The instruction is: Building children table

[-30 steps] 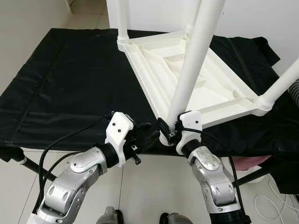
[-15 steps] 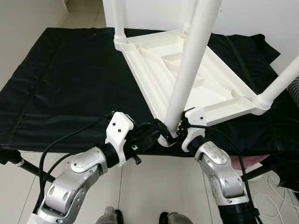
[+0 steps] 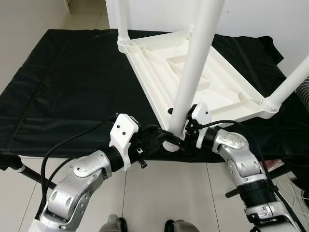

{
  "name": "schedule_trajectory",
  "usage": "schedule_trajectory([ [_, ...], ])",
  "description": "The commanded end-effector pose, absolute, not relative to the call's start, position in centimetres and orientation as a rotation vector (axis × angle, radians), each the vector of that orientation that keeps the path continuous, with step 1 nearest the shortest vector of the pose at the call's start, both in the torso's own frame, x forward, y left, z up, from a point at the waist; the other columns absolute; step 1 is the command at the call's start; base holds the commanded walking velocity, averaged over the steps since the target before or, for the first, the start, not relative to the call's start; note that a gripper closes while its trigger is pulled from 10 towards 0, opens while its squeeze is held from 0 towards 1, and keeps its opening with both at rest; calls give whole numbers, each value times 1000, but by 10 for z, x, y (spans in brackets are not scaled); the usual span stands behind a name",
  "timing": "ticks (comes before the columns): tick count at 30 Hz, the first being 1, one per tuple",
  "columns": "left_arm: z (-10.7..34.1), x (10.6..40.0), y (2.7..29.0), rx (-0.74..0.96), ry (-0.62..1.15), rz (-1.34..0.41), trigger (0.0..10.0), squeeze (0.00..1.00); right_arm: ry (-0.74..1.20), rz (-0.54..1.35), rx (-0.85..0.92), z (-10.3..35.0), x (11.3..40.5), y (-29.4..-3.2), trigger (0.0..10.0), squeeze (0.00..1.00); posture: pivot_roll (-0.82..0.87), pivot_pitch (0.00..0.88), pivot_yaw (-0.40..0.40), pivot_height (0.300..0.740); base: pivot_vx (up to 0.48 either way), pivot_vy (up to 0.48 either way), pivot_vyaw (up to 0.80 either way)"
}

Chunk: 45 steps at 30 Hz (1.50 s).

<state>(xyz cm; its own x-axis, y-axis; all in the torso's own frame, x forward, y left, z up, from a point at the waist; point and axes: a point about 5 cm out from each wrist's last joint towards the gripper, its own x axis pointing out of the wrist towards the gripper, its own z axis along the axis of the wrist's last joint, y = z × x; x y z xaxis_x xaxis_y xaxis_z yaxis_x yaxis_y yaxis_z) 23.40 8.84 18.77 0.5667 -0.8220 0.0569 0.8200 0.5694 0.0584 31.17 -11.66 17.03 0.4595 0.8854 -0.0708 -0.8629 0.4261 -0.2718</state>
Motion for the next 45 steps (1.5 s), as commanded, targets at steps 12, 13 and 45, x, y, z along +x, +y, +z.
schedule_trajectory([
  [12,188,232,88,27,-86,-960,10000,0,-49,1170,-299,158,318,-118,0,0,-55,94,2,740,0,0,0],
  [13,188,232,88,27,-86,-960,10000,0,-49,1170,-299,158,318,-118,0,0,-55,94,2,740,0,0,0],
  [45,185,229,83,11,-78,-979,10000,0,-43,313,-117,153,294,-91,10000,0,-66,95,-3,740,0,0,0],
])
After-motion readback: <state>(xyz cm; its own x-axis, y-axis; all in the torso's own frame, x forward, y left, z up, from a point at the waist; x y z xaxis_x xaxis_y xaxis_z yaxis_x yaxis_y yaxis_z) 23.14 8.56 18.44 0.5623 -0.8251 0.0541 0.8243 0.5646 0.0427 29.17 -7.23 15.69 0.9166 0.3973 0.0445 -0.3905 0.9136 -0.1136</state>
